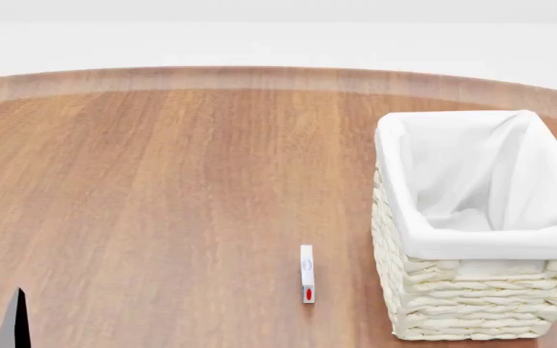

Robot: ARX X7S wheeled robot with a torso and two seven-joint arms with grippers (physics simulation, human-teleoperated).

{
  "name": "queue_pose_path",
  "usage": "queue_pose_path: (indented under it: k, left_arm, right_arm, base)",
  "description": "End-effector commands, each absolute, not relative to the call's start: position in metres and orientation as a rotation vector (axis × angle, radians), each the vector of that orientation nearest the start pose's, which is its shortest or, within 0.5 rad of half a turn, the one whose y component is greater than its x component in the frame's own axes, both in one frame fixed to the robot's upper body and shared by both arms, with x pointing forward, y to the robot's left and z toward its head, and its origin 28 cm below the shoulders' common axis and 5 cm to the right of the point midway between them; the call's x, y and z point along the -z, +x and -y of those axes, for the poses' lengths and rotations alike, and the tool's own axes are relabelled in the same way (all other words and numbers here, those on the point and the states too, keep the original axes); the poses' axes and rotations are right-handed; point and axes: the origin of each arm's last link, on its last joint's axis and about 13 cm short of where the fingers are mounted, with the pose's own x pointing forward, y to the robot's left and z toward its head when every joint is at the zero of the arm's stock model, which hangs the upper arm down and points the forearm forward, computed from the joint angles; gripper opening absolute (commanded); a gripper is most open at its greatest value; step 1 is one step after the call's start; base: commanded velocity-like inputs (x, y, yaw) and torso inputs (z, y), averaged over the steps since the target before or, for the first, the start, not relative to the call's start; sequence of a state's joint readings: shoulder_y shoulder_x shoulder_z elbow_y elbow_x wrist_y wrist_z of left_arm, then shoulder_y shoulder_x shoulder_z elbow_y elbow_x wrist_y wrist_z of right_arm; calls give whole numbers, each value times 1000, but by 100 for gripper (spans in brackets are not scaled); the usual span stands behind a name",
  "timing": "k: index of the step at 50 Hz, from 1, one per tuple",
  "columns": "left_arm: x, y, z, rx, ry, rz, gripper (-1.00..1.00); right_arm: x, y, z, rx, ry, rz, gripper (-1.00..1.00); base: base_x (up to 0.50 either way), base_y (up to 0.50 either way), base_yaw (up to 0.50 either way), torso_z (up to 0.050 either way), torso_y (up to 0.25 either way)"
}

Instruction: Pick up the tomato sauce, and put it in the basket.

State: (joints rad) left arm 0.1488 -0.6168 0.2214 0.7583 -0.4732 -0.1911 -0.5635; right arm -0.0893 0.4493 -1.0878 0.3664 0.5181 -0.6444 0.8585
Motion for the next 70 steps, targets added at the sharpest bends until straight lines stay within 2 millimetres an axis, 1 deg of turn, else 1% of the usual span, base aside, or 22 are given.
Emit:
queue_pose_path:
  k: [1, 3, 13, 18, 21, 30, 36, 37, 39, 41, 42, 44, 45, 54, 55, 58, 59, 61, 63, 67, 68, 70]
  left_arm:
    - [-124, 150, -232, 1, 2, 211, 100]
    - [-124, 150, -231, 1, 3, 210, 100]
    - [-124, 148, -233, -5, 6, 209, 100]
    - [-124, 147, -234, -8, 3, 207, 100]
    - [-124, 146, -235, -10, 4, 207, 100]
    - [-124, 146, -235, -12, 10, 206, 100]
    - [-121, 147, -235, -12, 10, 201, 100]
    - [-121, 148, -236, -15, 12, 200, 100]
    - [-121, 149, -236, -13, 10, 201, 100]
    - [-122, 149, -235, -13, 10, 204, 100]
    - [-122, 149, -235, -13, 10, 204, 100]
    - [-122, 149, -236, -13, 11, 203, 100]
    - [-121, 149, -236, -14, 9, 202, 100]
    - [-121, 149, -236, -10, 8, 198, 100]
    - [-121, 149, -236, -11, 8, 198, 100]
    - [-121, 148, -237, -11, 9, 200, 100]
    - [-121, 148, -237, -11, 12, 200, 100]
    - [-120, 148, -236, -8, 13, 196, 100]
    - [-119, 148, -236, -3, 12, 190, 100]
    - [-120, 148, -236, -1, 11, 188, 100]
    - [-120, 148, -236, -1, 11, 189, 100]
    - [-119, 148, -236, -1, 10, 189, 100]
  right_arm:
    - [67, 76, 64, 44, 16, -274, -100]
    - [65, 79, 61, 41, 16, -272, -100]
    - [45, 95, 41, -21, 10, -235, -100]
    - [42, 101, 36, -35, -9, -235, -100]
    - [37, 108, 34, -42, -21, -232, -100]
    - [19, 129, 34, -37, -45, -211, -100]
    - [-1, 146, 35, -65, -78, -170, -100]
    - [-2, 147, 35, -61, -98, -163, -100]
    - [-7, 150, 35, -73, -70, -161, -100]
    - [-13, 158, 38, -68, -95, -157, -100]
    - [-13, 158, 38, -68, -95, -157, -100]
    - [-20, 163, 39, -75, -126, -129, -100]
    - [-24, 164, 38, -88, -115, -120, -100]
    - [-33, 180, 40, -123, -140, -131, -100]
    - [-38, 185, 43, -118, -136, -125, -100]
    - [-42, 192, 47, -121, -129, -122, -100]
    - [-42, 194, 48, -116, -146, -164, -100]
    - [-44, 198, 51, -141, -124, -162, -100]
    - [-48, 203, 53, -129, -150, -158, -100]
    - [-57, 207, 55, -149, -195, -134, -100]
    - [-59, 206, 55, -185, -189, -145, -100]
    - [-62, 206, 55, -162, -224, -112, -100]
  base:
    - [0, 0, 0, 0, 0]
    - [0, 0, 0, 0, 0]
    - [0, 0, 0, 0, 0]
    - [0, 0, 0, 0, 0]
    - [0, 0, 0, 0, 0]
    - [0, 0, 0, 0, 0]
    - [0, 0, 0, 0, 0]
    - [0, 0, 0, 0, 0]
    - [0, 0, 0, 0, 0]
    - [0, 0, 0, 0, 5]
    - [0, 0, 0, 0, 0]
    - [0, 0, 0, 0, 0]
    - [0, 0, 0, 0, 0]
    - [0, 0, 0, 0, 0]
    - [0, 0, 0, 0, 0]
    - [0, 0, 0, 0, 0]
    - [0, 0, 0, 0, 0]
    - [0, 0, 0, 0, 0]
    - [0, 0, 0, 0, 0]
    - [0, 0, 0, 0, 0]
    - [0, 0, 0, 0, 0]
    - [0, 0, 0, 0, 0]
